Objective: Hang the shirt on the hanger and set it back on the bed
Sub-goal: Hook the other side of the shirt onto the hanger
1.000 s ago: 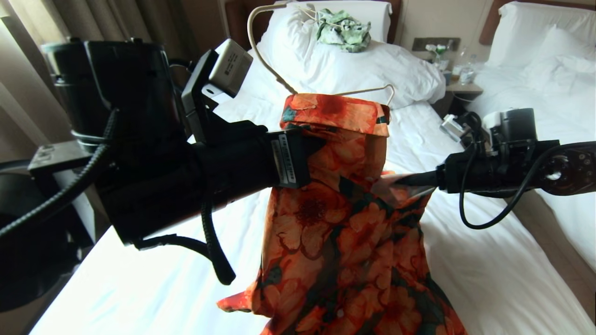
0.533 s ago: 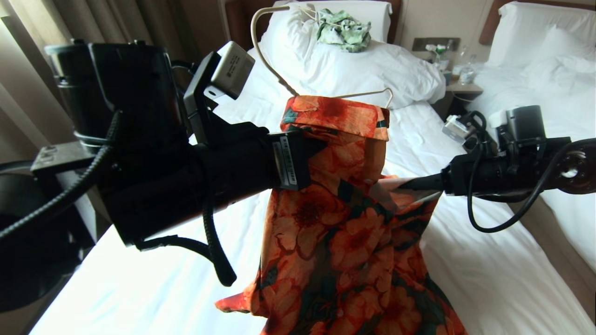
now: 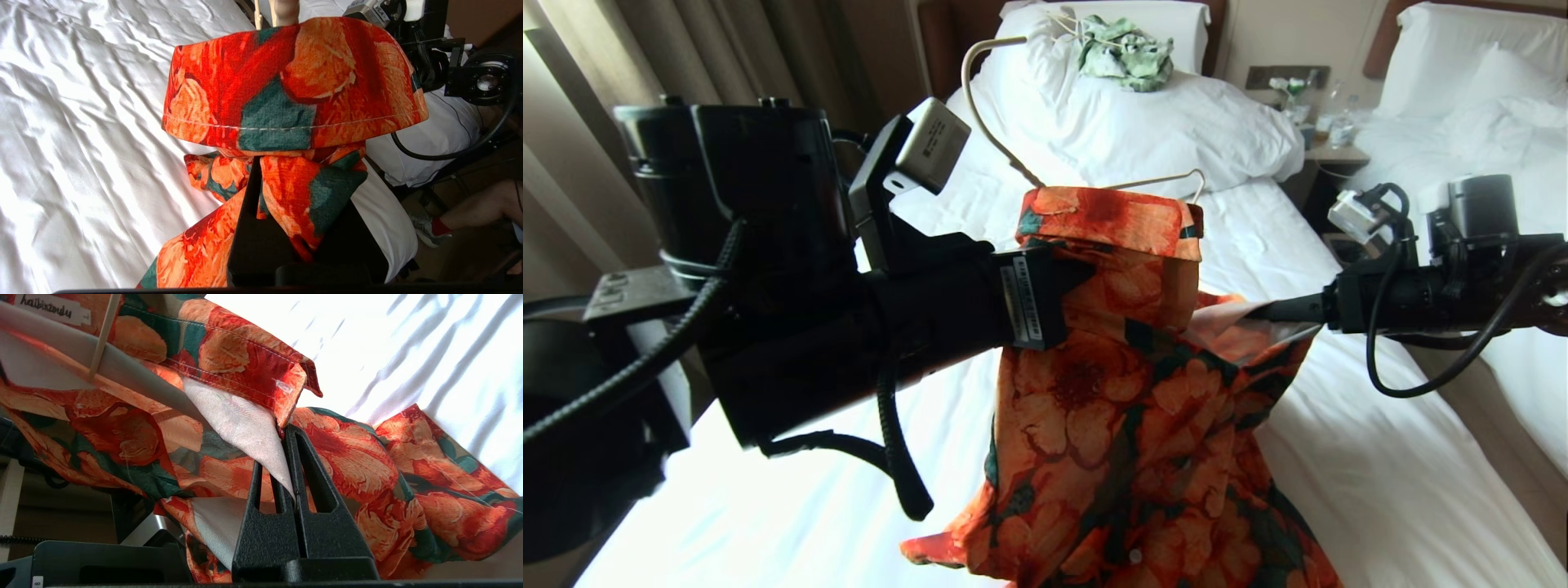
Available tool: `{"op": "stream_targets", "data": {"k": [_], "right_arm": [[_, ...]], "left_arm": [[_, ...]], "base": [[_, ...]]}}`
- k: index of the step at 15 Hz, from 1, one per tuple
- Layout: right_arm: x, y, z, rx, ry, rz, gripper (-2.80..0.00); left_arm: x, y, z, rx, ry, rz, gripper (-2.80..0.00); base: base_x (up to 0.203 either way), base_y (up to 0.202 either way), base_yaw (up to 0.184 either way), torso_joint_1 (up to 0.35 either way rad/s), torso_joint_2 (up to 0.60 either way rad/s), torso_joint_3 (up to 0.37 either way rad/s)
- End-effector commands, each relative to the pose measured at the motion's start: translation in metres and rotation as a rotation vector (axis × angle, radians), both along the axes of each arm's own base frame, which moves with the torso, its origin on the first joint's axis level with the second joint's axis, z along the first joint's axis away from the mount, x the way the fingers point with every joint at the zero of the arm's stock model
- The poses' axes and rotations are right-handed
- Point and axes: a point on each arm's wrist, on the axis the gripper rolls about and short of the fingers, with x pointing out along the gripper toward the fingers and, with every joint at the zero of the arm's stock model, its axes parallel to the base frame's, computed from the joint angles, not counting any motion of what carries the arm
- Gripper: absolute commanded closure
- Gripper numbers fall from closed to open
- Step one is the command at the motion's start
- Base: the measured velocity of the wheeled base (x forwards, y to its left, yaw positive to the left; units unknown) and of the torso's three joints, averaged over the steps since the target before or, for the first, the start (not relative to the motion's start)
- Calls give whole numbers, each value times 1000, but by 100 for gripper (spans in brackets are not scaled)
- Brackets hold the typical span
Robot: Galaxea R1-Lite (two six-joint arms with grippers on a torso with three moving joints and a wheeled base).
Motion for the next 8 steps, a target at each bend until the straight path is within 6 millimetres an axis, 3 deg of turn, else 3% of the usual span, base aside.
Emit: {"op": "stream_targets", "data": {"k": [1, 8], "right_arm": [[9, -5, -2, 3, -3, -10, 0], [17, -4, 8, 5, -38, -17, 0]], "left_arm": [[-9, 3, 3, -18, 0, -15, 0], [-40, 3, -8, -27, 69, -109, 0]], "base": [[0, 0, 0, 0, 0, 0], [0, 0, 0, 0, 0, 0]]}}
